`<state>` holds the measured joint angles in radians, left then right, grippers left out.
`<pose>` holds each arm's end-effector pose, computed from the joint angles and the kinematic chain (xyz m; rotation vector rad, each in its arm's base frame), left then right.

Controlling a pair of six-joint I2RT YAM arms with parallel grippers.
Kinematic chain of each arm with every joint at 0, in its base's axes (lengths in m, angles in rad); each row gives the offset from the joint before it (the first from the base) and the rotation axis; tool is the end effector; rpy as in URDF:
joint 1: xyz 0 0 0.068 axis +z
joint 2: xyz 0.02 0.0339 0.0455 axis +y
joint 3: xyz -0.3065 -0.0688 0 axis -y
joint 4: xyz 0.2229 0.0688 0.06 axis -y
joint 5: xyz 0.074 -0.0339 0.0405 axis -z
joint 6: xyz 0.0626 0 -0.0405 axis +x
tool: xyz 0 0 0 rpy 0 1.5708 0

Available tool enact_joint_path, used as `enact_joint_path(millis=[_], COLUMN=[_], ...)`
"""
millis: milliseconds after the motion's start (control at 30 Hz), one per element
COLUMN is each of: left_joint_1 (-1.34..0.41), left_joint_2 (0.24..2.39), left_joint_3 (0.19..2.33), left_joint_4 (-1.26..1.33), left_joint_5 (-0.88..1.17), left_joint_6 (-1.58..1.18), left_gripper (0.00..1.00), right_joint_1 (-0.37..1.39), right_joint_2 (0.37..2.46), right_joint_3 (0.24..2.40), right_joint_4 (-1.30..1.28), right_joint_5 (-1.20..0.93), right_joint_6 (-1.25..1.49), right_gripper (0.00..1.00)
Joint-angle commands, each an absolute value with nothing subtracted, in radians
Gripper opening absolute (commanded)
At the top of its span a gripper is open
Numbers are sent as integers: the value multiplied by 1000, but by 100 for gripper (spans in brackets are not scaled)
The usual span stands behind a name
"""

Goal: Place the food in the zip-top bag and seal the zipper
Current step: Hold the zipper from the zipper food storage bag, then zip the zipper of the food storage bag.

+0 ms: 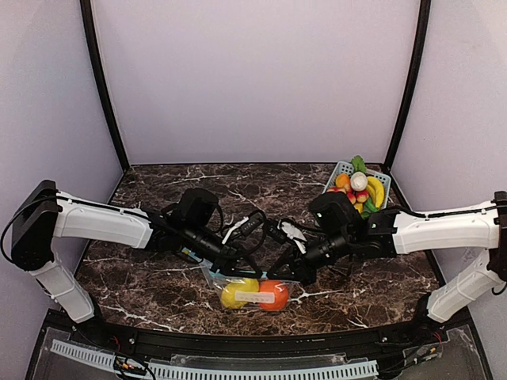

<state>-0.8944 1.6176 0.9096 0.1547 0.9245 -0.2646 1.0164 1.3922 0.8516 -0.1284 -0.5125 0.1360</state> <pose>0.1724 -0.2947 0.2616 1.2879 1.9404 -1.6208 0.1257 0.2614 0.2721 -1.2962 2.0384 1.1586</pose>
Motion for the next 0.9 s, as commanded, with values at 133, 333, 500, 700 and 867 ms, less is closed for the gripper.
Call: enact_joint_path(millis=[133,333,500,700,867], left_joint_1=[-878,-873,-864,-847,-841], left_joint_2=[1604,1607,1608,1604,1599], left_joint_3=[927,941,956,963,966], left_joint_4=[82,31,-4,-53,-72], left_joint_5=[929,919,911,902,896], left_joint_6=[-227,-191,-160,-133,-119], left_gripper=[1,1,1,1,1], right_joint_1=[1017,1016,1012,1004,1000], right_joint_2=[1398,1400,1381,1350,1326], right_joint_3=[877,890,891,894,894], right_joint_4=[-175,-256,-307,-353,-374], right_joint_5=[-389,-300,-247,-194,-156], right_joint_6=[139,144,148,152,158], right_gripper=[0,0,0,0,0])
